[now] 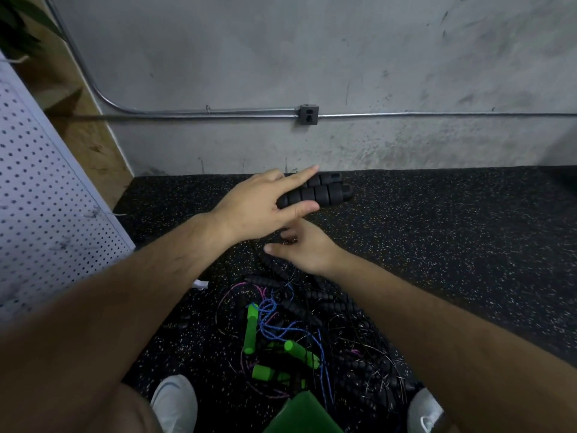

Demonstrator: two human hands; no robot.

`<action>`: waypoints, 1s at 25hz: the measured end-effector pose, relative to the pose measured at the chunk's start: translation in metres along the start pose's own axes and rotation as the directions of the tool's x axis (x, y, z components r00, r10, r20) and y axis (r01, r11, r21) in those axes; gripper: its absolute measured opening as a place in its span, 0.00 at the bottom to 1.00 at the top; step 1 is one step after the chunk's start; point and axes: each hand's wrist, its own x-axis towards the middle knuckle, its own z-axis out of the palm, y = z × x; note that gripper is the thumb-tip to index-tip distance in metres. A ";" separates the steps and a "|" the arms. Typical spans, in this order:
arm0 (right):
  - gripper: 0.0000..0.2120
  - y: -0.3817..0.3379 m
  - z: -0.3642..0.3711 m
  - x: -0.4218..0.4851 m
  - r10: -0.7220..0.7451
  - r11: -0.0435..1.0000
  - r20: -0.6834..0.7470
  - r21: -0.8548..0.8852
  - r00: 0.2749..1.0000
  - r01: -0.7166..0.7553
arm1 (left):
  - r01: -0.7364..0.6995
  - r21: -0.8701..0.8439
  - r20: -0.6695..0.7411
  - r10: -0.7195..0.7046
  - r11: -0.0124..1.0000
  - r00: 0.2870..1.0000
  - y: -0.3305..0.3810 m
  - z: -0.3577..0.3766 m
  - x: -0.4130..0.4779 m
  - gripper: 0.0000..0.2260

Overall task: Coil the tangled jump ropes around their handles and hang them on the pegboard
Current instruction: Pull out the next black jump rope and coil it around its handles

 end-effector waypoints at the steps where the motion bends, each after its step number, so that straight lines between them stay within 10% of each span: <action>1: 0.32 -0.008 0.015 0.007 -0.039 0.999 0.033 0.018 0.999 0.038 | -0.006 -0.011 0.000 0.006 1.000 1.000 0.000 0.000 -0.001 0.33; 7: 0.10 -0.035 0.053 0.021 -0.125 0.988 0.067 0.104 0.990 0.118 | -0.011 -0.029 -0.030 0.010 1.000 1.000 -0.013 -0.012 -0.014 0.32; 12: 0.10 -0.026 0.022 0.009 -0.052 0.966 0.166 0.258 0.985 0.007 | -0.021 -0.084 -0.060 0.016 0.996 0.998 -0.032 -0.021 -0.028 0.30; 20: 0.12 -0.023 -0.080 -0.026 -0.031 0.950 0.077 -0.308 0.997 0.054 | -0.098 0.033 -0.039 0.099 0.995 0.994 -0.036 -0.023 -0.030 0.29; 25: 0.10 -0.027 -0.105 -0.037 0.022 0.996 0.015 -0.083 1.000 -0.021 | -0.191 0.246 0.007 0.195 0.950 0.981 -0.027 -0.018 -0.026 0.30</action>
